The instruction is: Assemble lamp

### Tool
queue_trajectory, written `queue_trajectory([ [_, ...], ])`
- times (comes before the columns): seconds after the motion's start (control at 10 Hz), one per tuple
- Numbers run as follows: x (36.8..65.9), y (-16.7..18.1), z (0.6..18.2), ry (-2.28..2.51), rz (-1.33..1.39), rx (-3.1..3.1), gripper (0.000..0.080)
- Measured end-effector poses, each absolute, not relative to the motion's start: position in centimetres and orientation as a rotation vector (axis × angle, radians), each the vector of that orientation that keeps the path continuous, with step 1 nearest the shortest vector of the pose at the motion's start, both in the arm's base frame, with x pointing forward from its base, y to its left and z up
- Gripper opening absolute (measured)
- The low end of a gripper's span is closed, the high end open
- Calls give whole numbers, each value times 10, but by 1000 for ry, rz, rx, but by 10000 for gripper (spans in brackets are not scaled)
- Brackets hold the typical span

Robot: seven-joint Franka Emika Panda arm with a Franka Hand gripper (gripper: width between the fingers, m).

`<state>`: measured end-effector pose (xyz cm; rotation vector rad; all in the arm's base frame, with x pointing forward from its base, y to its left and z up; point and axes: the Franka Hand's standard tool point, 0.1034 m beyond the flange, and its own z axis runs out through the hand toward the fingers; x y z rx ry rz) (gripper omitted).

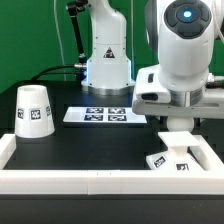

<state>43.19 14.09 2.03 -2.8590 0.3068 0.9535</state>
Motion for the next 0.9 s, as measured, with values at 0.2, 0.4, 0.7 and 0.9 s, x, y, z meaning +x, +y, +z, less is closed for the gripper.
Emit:
queue_trajectory([
  [0.2, 431, 141, 19, 307, 958, -2858, 592],
  [0.4, 431, 140, 19, 308, 958, -2858, 577],
  [0.7, 432, 139, 19, 294, 955, -2858, 577],
  [0.9, 446, 119, 47, 180, 928, -2836, 578],
])
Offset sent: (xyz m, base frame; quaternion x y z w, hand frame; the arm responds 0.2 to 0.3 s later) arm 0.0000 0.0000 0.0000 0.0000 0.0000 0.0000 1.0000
